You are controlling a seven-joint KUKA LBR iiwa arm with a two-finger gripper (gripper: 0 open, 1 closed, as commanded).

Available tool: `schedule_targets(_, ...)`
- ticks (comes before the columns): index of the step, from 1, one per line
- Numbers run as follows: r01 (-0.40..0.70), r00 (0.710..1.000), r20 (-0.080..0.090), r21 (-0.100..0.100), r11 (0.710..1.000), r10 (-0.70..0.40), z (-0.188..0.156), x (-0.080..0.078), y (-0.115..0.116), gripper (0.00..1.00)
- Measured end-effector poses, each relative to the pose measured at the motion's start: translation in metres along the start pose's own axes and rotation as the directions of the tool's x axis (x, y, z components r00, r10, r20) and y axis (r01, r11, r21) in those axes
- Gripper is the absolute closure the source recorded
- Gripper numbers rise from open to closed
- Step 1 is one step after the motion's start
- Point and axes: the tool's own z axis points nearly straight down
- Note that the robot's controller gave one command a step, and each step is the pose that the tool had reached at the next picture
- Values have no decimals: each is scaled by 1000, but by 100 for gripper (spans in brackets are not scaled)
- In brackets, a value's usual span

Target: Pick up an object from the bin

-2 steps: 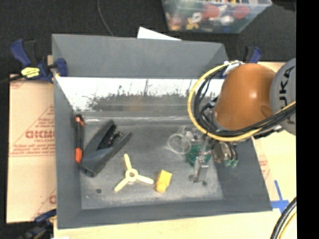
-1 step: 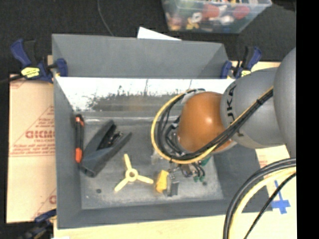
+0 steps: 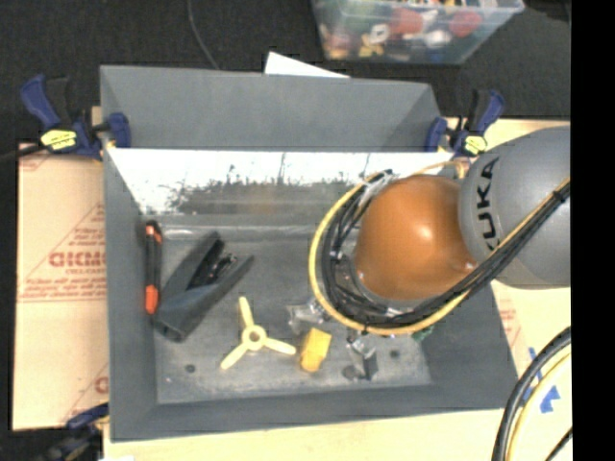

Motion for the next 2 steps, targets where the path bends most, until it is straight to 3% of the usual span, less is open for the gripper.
schedule_targets(1,-318,948,-8,-6,948,318,38,-13,1,0)
schedule_targets(2,224,975,4,3,975,-224,61,-30,-14,0)
